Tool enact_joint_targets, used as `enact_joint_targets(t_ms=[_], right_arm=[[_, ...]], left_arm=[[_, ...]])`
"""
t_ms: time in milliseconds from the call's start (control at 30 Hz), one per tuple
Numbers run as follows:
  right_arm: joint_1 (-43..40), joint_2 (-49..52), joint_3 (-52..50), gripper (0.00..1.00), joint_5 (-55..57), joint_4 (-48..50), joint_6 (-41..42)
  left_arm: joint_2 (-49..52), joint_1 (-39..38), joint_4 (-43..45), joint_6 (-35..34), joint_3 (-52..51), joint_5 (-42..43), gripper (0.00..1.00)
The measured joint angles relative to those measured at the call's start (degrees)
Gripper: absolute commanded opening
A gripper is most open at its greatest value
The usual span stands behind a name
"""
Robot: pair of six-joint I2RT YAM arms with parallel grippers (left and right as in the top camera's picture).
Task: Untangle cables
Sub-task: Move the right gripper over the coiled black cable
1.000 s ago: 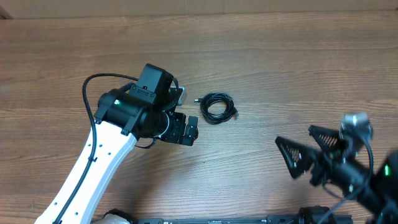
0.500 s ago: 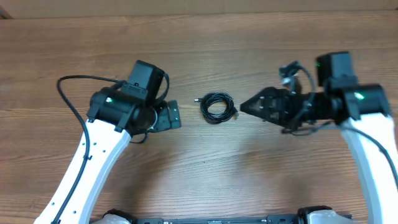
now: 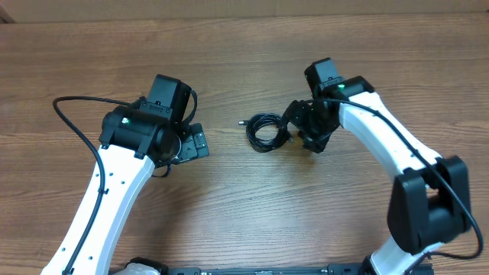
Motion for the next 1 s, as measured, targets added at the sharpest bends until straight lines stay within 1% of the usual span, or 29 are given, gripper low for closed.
enact_joint_targets(t_ms=[67,133,300,467,533,700,1000], right_arm=[[0.96,1.44,0.00,0.69,0.04,1.70,1.46],[2.36,2.29,0.00,0.56,0.09,3.54,2.58],[5.25,2.32,0.02,0.56,4.15,4.44,6.82],[6.32,2.32,-0.74,0.56,8.72,5.38,13.22],[6.60,2.32,-1.51,0.52,9.46,6.27,14.69],[8.55,2.32,-2.03,0.47,10.38,8.07,16.44],[10.86,2.51,-2.05,0.46,13.33,8.39,17.05]], left_arm=[[0.00,0.00,0.20,0.00,-1.14,0.15,0.99],[0.00,0.00,0.57,0.00,-2.54,0.20,1.00],[0.00,0.00,0.68,0.00,-3.93,0.61,0.99],[0.00,0.00,0.79,0.00,-4.04,2.25,1.00],[0.00,0.00,0.81,0.00,-4.04,2.73,1.00],[0.00,0.00,1.22,0.00,-4.04,3.41,1.00],[0.00,0.00,1.46,-0.02,-4.04,3.61,1.00]])
